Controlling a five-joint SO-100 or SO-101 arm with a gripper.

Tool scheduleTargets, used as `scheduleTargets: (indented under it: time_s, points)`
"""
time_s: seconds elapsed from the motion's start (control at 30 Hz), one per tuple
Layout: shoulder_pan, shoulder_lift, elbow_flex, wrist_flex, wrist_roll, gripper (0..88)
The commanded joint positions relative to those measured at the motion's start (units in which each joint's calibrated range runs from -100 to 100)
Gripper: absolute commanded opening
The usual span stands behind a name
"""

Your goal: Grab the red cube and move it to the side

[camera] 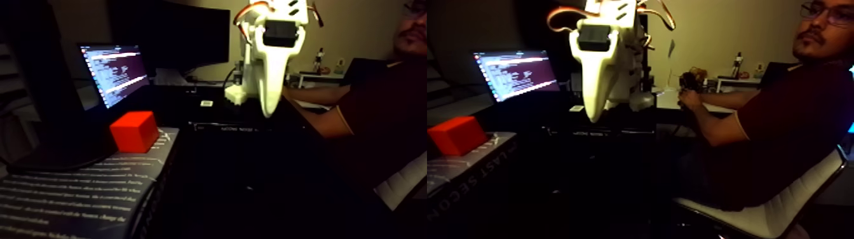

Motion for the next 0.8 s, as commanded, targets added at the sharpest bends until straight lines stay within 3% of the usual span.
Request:
scheduleTargets:
  time_s: [0.0,0.77]
  points:
    - [-0.57,-0.17,-0.09,-0.73,-0.13,0.6]
    - [0.01,-0.09,-0.09,-0.81,-0.07,0.6]
